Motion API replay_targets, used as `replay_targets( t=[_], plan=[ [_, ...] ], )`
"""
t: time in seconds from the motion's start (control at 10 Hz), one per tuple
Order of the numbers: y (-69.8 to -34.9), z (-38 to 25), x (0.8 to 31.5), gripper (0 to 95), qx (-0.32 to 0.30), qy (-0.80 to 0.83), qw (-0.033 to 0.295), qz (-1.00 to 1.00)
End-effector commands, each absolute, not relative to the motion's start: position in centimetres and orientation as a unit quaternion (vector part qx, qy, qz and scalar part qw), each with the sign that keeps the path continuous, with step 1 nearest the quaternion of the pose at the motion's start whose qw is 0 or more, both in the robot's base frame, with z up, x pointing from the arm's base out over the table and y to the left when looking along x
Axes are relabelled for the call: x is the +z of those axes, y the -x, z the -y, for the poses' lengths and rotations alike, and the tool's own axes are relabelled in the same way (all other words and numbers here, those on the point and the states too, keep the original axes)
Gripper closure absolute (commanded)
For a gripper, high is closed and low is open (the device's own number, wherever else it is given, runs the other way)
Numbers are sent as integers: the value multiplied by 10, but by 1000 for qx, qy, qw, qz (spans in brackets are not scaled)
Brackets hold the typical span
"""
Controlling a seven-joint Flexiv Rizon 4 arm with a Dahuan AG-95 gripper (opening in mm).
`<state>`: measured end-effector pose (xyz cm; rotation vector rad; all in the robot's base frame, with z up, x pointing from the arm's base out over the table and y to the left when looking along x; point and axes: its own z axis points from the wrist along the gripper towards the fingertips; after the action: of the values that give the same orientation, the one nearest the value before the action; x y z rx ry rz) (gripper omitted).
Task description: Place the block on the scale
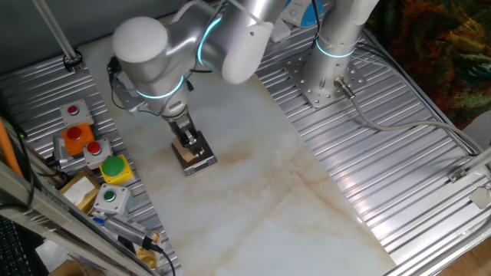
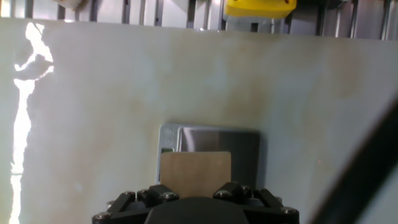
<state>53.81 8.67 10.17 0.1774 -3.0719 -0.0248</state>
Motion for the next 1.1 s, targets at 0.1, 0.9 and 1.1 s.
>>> replay_targets(
  t=[0.1, 0.9, 1.1],
  plan=[
    [-536, -83, 97, 950, -9, -63, 29, 998],
    [-533, -59, 86, 950, -16, -63, 0, 998],
    [-534, -58, 79, 950, -18, -61, -9, 998]
  ],
)
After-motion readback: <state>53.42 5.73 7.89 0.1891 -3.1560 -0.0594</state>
